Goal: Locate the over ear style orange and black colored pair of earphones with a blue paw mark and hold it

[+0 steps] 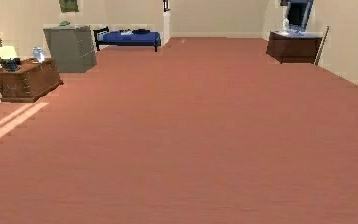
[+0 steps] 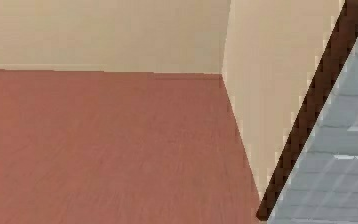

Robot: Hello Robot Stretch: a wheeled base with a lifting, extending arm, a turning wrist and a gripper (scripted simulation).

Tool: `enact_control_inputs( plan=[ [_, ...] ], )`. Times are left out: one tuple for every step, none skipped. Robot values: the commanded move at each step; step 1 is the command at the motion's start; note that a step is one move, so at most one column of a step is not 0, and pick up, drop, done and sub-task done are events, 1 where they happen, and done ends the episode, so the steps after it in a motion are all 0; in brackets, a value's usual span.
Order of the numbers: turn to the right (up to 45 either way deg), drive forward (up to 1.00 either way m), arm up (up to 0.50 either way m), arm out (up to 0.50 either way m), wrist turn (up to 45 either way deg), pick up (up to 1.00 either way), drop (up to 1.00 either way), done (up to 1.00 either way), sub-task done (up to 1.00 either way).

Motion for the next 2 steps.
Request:
enact_control_inputs(
  plan=[
    [-9.0, 0.00, 0.00, 0.00, 0.0, 0.00, 0.00, 0.00, 0.00],
    [0.0, 1.00, 0.00, 0.00, 0.0, 0.00, 0.00, 0.00, 0.00]
  ],
)
